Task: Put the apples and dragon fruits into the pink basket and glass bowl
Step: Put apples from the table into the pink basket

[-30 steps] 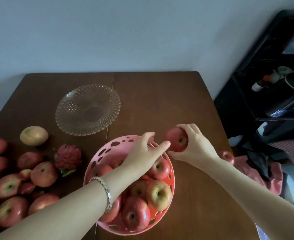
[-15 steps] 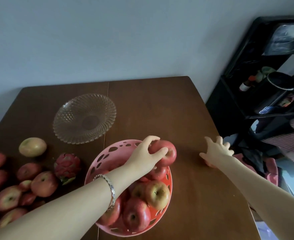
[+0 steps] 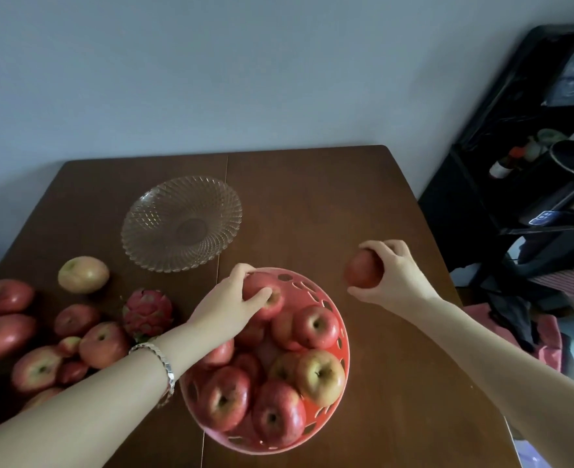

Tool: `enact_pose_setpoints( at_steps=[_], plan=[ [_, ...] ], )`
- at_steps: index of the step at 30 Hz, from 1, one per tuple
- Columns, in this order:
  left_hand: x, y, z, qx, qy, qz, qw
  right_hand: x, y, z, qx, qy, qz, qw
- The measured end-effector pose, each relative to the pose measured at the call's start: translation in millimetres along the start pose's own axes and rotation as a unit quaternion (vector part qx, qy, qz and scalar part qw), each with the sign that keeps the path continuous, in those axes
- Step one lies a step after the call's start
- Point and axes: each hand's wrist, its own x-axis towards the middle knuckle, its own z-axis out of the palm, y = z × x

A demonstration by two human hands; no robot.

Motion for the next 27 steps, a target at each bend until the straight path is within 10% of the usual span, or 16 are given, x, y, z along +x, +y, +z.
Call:
enact_pose_setpoints(
  at_steps=[9,19,27],
  plan=[
    [15.7,-22.8,2.8,0.094,-0.002,-0.042,0.995,-3.8,-79.3,75.3,-0.055,-0.081,-0.146,0.984],
    [3.6,-25.9,0.6,0.23,0.043,-0.001,0.972,4.4,-80.1,96.2,-0.154,-0.124,-0.171,0.965],
    [3.4,-25.5,3.9,0.326,-0.004,0.044,0.944,5.4,-85.0,109.1,-0.023,-0.055,-0.069,0.996]
  ],
)
